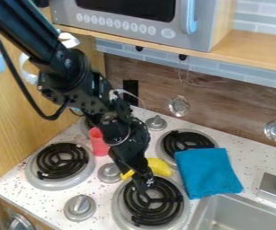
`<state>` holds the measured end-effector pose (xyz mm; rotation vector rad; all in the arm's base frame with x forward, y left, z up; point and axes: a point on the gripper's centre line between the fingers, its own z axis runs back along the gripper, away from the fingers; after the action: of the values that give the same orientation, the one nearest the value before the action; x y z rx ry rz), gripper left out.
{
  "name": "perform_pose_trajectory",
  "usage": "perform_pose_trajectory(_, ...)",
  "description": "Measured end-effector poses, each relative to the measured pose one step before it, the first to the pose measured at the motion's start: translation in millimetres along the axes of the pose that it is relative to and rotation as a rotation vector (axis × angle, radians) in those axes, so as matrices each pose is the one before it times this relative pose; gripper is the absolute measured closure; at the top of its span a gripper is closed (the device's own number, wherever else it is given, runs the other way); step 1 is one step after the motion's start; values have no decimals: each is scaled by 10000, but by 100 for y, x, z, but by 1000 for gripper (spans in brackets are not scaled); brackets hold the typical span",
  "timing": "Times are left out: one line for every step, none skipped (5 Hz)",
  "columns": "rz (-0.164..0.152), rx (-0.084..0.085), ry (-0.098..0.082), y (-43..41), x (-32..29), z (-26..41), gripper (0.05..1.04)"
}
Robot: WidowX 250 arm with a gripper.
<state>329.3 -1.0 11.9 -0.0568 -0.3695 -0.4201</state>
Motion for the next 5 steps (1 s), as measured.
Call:
perform_pose_trajectory(-578,520,-84,1818,1824,-1158,83)
perform_pose_trajectory(-128,249,48,1276,1113,-1541,83)
perform_pose_trajectory(221,236,249,1135,1374,-2051,83)
perform_pose_trajectory(-295,155,157,-237,768,-1322,83)
perform_pose_trajectory(-89,112,119,434,122,-934,83)
